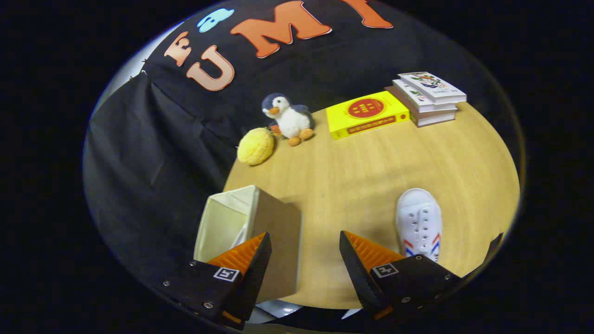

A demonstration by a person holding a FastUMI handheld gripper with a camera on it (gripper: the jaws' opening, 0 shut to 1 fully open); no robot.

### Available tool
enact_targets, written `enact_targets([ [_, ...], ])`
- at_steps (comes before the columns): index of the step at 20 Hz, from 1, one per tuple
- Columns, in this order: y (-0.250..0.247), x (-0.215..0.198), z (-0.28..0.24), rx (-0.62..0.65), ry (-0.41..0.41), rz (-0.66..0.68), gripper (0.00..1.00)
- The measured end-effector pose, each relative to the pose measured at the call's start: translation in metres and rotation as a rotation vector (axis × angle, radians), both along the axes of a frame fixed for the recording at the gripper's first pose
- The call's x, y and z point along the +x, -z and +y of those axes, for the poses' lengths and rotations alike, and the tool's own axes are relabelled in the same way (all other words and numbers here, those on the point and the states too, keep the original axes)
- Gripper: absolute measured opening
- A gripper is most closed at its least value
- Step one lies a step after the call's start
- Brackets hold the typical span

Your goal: Open the storage box then place both shoes into the box .Put the left shoe in first, then the right shoe, with the right side of both shoes facing outward in a uniform manner.

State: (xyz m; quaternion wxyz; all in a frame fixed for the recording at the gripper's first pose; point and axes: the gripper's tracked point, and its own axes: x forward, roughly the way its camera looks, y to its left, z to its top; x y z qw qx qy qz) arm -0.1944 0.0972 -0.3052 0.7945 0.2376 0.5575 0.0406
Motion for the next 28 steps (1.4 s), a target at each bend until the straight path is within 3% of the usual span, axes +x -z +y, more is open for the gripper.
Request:
enact_targets([
  [4,0.033,-0.041,-0.059,-0.123,0.021,0.070,0.89],
  [10,0.069,-0.094,-0.119,-0.222,0.067,0.143,0.79],
  [16,0.086,-0.117,-0.120,-0.189,-0.004,0.176,0.70],
  [20,0.106,-0.121,-0.126,-0.249,-0.062,0.200,0.65],
  [24,0.112,-0.113,-0.120,-0.216,0.004,0.200,0.49],
  [27,0.115,-0.109,-0.116,-0.191,0.052,0.188,0.29],
  [28,0.114,-0.110,-0.115,-0.181,0.060,0.190,0.28],
])
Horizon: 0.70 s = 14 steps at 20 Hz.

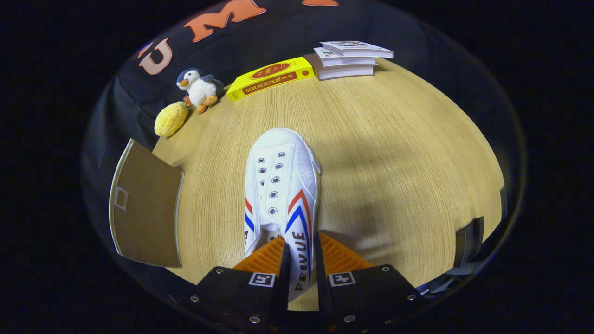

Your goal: Open the storage box then place both shoes into the box .Put the left shoe in first, then the right shoe, with the right side of both shoes facing outward in a uniform manner.

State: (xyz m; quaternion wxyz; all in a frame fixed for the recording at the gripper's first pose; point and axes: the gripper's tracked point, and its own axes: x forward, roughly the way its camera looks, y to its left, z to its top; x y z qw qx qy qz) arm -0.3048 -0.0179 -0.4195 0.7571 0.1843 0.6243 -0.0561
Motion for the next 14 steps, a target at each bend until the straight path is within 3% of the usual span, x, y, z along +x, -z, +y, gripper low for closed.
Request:
enact_targets([
  [2,0.000,0.001,-0.002,0.015,0.015,-0.011,0.28],
  [4,0.001,0.000,-0.006,0.009,0.042,-0.006,0.20],
  [5,0.001,0.001,-0.009,-0.001,0.057,-0.004,0.10],
  [7,-0.005,0.002,-0.004,0.001,0.059,-0.002,0.03],
  [14,-0.039,0.045,0.007,-0.022,0.056,-0.078,0.01],
])
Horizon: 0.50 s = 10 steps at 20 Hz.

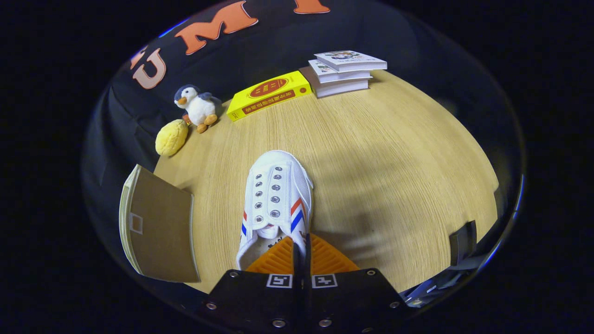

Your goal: Open the storage box then place both shoes into the box .Put the left shoe in first, then the right shoe, with the right side of both shoes facing outward in a uniform manner.

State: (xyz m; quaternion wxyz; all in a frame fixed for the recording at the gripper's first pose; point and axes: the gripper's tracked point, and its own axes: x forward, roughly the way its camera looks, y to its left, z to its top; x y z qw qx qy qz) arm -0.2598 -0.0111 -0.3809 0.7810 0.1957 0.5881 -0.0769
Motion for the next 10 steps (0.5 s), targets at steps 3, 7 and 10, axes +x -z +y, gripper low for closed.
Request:
enact_targets([
  [3,-0.024,0.019,0.010,0.008,0.001,-0.053,0.01],
  [7,-0.061,0.042,0.028,0.018,-0.009,-0.112,0.01],
  [10,-0.085,0.051,0.050,0.043,-0.009,-0.137,0.01],
])
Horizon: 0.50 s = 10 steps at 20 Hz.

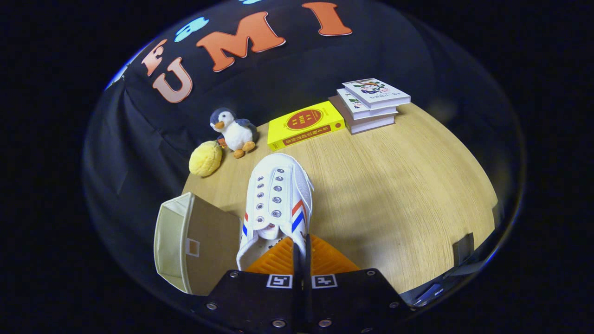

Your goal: Open the storage box then place both shoes into the box .Put the left shoe in first, then the right shoe, with the right side of both shoes facing outward in a uniform manner.

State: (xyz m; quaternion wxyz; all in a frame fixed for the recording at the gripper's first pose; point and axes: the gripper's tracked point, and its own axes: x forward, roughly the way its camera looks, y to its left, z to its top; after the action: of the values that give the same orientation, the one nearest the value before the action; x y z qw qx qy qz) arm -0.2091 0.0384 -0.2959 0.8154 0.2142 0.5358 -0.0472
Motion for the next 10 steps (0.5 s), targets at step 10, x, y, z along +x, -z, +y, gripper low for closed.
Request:
enact_targets([
  [10,-0.062,0.014,0.102,0.083,-0.137,-0.065,0.01],
])
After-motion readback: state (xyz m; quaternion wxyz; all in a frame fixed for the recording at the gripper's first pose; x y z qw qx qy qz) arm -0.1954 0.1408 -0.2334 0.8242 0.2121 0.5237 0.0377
